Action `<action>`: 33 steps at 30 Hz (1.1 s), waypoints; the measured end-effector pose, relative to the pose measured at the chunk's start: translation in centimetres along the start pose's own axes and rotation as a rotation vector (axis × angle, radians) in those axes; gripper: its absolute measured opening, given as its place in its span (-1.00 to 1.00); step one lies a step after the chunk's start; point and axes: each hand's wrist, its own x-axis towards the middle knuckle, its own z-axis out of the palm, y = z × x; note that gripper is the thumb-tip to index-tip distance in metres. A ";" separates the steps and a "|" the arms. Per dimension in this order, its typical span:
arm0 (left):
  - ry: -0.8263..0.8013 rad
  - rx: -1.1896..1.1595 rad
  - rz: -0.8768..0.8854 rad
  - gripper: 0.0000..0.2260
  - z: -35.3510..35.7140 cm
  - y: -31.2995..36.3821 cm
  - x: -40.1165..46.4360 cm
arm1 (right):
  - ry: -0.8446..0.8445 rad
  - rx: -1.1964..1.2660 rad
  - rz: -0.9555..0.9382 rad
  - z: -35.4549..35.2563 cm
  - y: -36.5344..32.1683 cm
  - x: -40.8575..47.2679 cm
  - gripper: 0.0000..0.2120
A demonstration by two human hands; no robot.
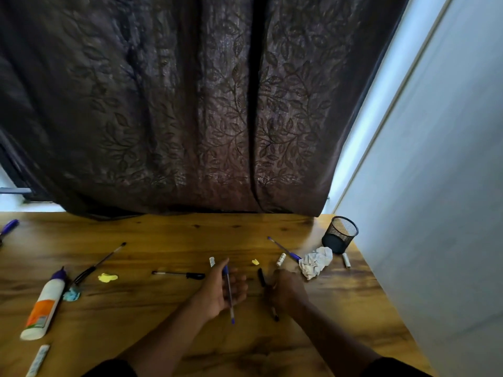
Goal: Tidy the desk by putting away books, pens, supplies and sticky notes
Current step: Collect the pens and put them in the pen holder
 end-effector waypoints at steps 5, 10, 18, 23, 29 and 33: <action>0.035 -0.014 -0.004 -0.54 -0.5 0.0 -0.6 | -0.016 0.011 0.010 0.6 -0.9 0.3 -0.80; 0.079 -0.016 -0.016 -0.52 -0.4 -0.4 -0.3 | 0.059 0.174 -0.060 -1.2 -3.7 -0.5 -0.93; 0.024 -0.143 -0.044 -0.46 1.7 -0.4 -0.5 | -0.071 0.129 -0.302 0.0 -8.1 -2.1 -0.89; 0.085 -0.157 -0.003 -0.54 2.0 0.1 -0.9 | -0.045 0.148 -0.374 0.4 -7.6 -1.9 -0.90; 0.105 -0.129 -0.012 -0.67 0.7 0.0 -0.5 | 0.128 0.110 -0.298 -4.2 -4.5 1.9 -0.89; 0.113 -0.028 0.010 -0.75 -0.4 -0.2 -0.5 | 0.150 -0.075 -0.193 -6.7 -1.9 4.9 -0.83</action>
